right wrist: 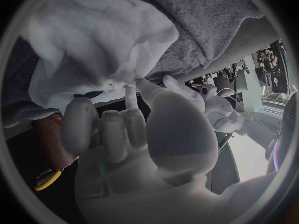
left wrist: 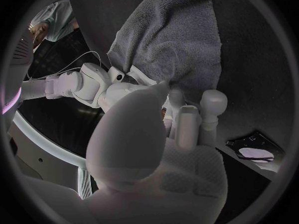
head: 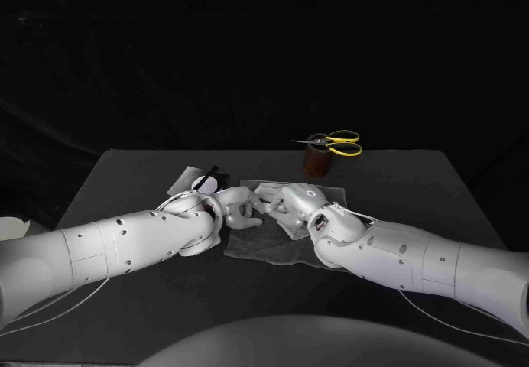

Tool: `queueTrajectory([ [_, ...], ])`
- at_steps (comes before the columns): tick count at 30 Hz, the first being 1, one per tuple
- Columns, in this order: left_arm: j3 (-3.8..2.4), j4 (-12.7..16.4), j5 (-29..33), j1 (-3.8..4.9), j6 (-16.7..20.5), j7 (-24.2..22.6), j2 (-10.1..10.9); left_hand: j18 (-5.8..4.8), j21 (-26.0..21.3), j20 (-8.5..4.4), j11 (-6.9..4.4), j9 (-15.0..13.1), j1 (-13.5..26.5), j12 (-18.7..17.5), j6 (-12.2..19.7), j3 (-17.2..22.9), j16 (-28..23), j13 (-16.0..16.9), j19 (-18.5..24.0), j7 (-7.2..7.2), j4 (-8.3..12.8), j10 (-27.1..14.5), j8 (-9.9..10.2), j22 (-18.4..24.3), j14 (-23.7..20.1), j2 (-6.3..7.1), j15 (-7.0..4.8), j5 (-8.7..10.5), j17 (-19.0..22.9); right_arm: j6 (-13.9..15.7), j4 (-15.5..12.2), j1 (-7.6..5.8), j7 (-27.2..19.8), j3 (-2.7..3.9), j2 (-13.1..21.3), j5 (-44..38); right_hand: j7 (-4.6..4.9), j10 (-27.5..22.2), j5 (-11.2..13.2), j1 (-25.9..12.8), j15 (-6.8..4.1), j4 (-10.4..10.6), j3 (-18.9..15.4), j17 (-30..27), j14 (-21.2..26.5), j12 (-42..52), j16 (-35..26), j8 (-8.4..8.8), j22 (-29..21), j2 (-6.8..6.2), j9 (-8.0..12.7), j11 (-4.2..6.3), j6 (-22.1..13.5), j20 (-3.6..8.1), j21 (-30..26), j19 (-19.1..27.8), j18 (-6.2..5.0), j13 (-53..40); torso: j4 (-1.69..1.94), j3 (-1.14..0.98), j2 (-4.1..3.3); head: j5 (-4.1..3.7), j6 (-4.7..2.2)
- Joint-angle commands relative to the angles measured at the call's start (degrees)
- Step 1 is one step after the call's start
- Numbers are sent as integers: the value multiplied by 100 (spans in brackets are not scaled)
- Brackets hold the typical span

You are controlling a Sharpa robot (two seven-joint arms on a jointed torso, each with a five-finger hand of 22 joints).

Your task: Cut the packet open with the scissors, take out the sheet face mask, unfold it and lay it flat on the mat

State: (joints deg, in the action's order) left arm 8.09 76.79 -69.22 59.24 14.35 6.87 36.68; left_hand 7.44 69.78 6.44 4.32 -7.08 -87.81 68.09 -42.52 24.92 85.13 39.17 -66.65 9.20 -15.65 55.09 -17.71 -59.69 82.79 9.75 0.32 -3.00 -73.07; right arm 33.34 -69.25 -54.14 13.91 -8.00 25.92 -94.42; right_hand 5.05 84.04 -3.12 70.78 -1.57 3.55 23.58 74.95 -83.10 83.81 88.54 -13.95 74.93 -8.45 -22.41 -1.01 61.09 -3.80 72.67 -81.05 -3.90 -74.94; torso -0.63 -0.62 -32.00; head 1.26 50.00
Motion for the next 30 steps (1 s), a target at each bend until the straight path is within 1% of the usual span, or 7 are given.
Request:
queueTrajectory([
  [1,18,6,30,-16,-179,80,8,2,-6,-10,-2,-6,18,27,-33,31,33,5,33,23,10,24,17,-10,8,30,34,23,-5,-77,11,1,97,-1,-7,-189,-2,420,10,66,-130,-46,3,1374,-646,22,21,-19,759,4,-6,47,32,25,22,-6,-13,-1164,-1,-1,-2,3,0],
  [14,19,11,30,-14,-187,86,15,-2,6,-9,-2,-6,22,58,-41,41,37,63,20,23,10,65,20,-28,12,27,34,23,-15,-68,47,1,237,-4,-26,-410,9,410,14,74,-136,-74,-35,1367,-644,-12,13,-7,758,-72,-3,44,19,35,11,-3,-13,-1145,-3,-4,-1,2,0],
  [16,19,11,30,-14,-188,86,15,-2,6,-9,-2,-6,22,58,-41,41,37,63,20,23,10,65,20,-28,12,27,34,23,-15,-56,51,1,243,-4,-26,-425,4,412,11,89,-136,-79,-25,1370,-645,-7,16,-9,762,-60,-4,46,24,36,19,-8,-11,-1148,-5,-4,0,3,0],
  [20,20,10,31,-14,-193,88,15,-2,6,-9,-2,-6,22,58,-41,41,37,63,20,23,10,65,20,-28,12,27,34,23,-15,34,44,1,217,-5,-24,-438,-41,426,13,208,-160,-121,88,1398,-655,30,43,-48,789,84,-22,82,109,54,66,-40,0,-1169,-4,-7,-2,-1,0],
  [23,20,9,31,-14,-194,90,14,-2,6,-9,-2,-6,22,58,-41,41,37,63,20,23,10,65,20,-28,12,27,34,23,-15,90,38,1,181,-5,-22,-430,-119,451,27,344,-207,-177,282,1440,-670,94,84,-117,833,290,-60,146,211,90,154,-94,20,-1205,-4,-8,-3,4,0],
  [25,20,8,31,-14,-196,92,13,-2,6,-9,-2,-6,22,58,-41,41,37,63,20,23,10,65,20,-28,12,27,34,23,-15,104,35,1,158,-5,-22,-416,-150,459,33,352,-232,-186,354,1448,-672,111,91,-165,853,346,-94,174,250,112,191,-116,29,-1214,-5,-7,-2,5,0],
  [30,20,7,31,-13,-201,96,12,-2,6,-9,-2,-6,22,58,-41,41,37,63,20,23,10,65,20,-28,12,27,34,23,-15,122,23,2,104,-5,-20,-399,-186,472,33,334,-266,-181,461,1447,-672,141,91,-248,880,412,-156,209,286,146,242,-146,41,-1231,-3,-6,-2,1,0],
])
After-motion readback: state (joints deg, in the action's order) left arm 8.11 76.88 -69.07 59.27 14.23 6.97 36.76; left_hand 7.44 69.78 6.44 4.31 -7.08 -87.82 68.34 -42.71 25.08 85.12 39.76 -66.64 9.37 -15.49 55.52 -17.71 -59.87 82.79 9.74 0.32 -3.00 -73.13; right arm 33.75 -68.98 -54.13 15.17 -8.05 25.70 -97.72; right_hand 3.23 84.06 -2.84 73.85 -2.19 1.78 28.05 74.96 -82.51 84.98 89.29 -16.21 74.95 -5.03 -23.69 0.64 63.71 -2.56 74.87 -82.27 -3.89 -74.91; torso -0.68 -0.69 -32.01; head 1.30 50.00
